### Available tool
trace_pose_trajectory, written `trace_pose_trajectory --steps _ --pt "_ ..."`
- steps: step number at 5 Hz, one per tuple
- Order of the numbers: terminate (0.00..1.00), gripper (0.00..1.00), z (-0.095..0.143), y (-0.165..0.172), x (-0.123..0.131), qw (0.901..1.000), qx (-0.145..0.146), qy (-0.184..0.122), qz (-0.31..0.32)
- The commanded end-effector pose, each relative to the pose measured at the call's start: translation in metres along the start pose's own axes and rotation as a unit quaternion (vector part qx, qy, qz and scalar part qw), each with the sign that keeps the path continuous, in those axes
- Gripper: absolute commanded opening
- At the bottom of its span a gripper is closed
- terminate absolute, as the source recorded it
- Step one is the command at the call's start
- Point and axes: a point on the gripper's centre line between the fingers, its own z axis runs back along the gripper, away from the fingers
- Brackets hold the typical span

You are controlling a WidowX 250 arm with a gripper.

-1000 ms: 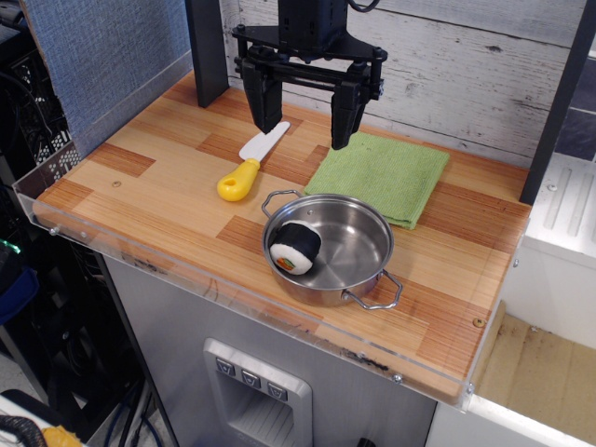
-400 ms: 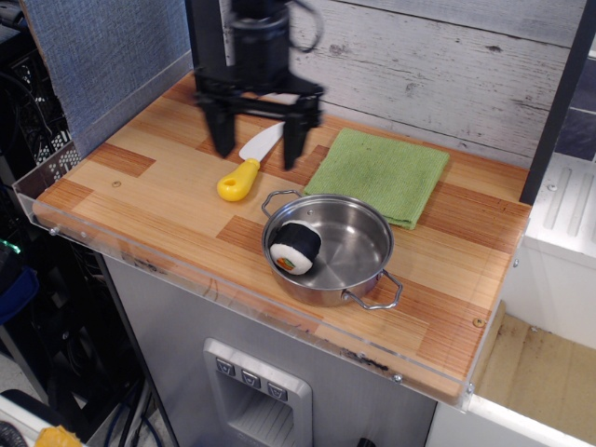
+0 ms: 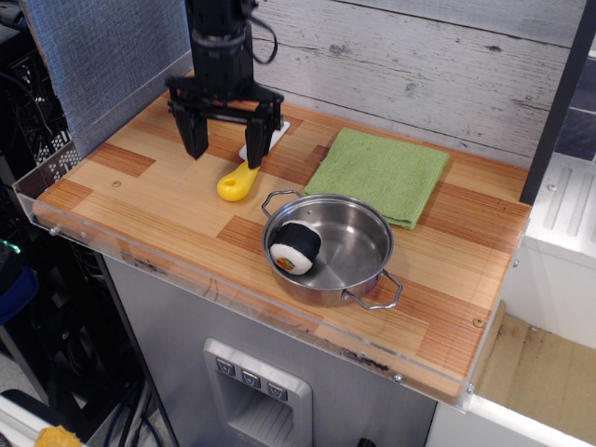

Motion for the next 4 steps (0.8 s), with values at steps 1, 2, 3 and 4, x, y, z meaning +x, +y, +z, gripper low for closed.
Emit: trace_pose_trajectory --steps 1,2,3,4 --pt "0.0 1.0 0.0 -0.01 0.014 0.9992 0.008 -0.038 -0.007" --pt "0.0 1.0 -0.007 -0.017 0.016 0.9992 0.008 -0.038 -0.011" --pt "0.0 1.0 -0.014 -0.021 0.017 0.9994 0.006 -0.034 -0.007" --pt "0.0 1.0 -0.021 -0.021 0.017 0.9997 0.003 -0.025 -0.003"
